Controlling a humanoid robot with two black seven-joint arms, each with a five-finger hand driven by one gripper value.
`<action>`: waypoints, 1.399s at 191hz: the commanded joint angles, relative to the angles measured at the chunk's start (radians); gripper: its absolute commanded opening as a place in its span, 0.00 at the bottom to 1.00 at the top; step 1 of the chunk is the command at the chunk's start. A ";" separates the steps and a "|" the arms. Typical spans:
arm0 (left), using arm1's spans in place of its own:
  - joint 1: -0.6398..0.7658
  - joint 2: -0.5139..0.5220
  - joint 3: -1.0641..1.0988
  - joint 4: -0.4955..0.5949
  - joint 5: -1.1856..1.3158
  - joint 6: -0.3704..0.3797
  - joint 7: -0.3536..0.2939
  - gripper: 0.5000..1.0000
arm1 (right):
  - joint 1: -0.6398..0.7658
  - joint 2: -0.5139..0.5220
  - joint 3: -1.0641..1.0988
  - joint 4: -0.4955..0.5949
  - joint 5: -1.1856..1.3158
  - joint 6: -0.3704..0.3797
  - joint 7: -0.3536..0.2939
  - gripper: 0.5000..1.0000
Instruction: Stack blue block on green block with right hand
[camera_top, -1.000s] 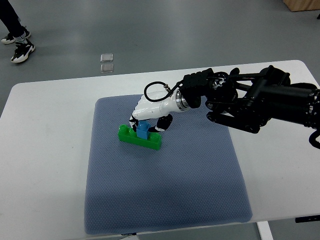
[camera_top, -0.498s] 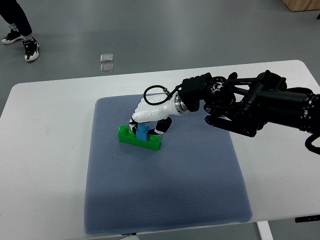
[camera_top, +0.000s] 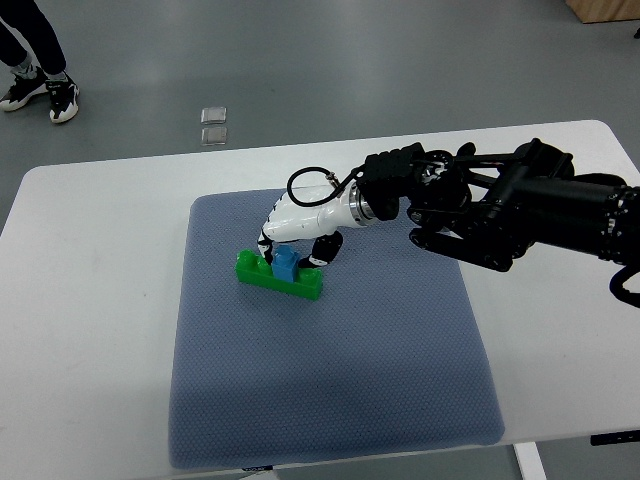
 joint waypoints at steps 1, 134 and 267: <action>0.000 0.000 0.000 0.000 0.000 0.000 0.000 1.00 | 0.002 -0.002 0.000 0.001 0.004 0.001 0.001 0.73; 0.000 0.000 0.000 0.000 0.000 0.000 0.000 1.00 | 0.060 -0.020 0.003 0.009 0.009 0.009 0.006 0.82; 0.000 0.000 0.000 0.000 0.000 0.000 0.000 1.00 | -0.044 -0.065 0.362 -0.309 0.875 0.001 -0.003 0.82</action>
